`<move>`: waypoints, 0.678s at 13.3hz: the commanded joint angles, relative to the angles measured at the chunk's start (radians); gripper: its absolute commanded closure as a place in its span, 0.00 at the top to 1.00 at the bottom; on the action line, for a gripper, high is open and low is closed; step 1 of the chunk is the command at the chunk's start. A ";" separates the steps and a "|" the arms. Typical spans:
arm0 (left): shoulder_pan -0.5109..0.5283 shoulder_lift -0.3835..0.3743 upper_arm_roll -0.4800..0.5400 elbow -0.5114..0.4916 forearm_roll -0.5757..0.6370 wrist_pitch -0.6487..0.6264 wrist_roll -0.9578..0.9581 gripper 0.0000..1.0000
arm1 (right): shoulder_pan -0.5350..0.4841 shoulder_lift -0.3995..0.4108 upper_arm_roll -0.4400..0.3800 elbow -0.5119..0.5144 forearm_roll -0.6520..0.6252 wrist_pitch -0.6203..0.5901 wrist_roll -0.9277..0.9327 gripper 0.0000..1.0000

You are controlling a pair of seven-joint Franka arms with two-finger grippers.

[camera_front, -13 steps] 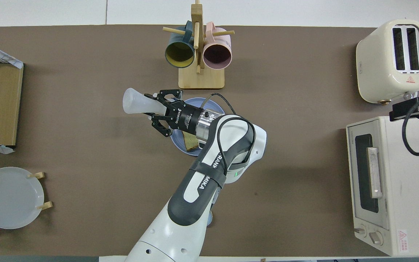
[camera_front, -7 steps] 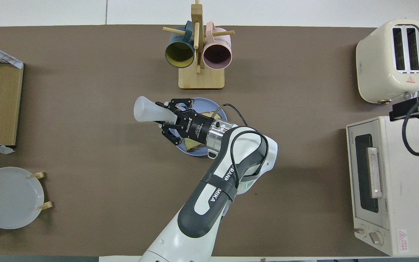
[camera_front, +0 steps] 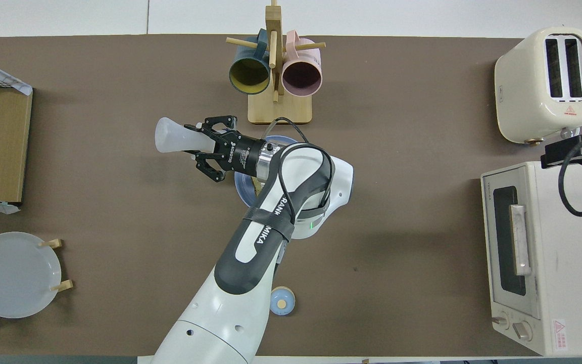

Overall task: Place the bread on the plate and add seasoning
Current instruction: 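Tilt and shake the bottle over the bread with the left gripper, then lift the bottle away from the plate with the left gripper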

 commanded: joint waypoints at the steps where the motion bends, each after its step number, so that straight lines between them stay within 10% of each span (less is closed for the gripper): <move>1: 0.007 -0.007 0.005 -0.007 -0.001 0.029 0.006 0.00 | -0.004 -0.009 -0.002 -0.016 0.015 0.015 -0.005 1.00; 9: 0.053 -0.210 0.005 -0.061 -0.145 0.056 0.001 0.00 | -0.004 -0.009 -0.002 -0.016 0.015 0.015 -0.005 1.00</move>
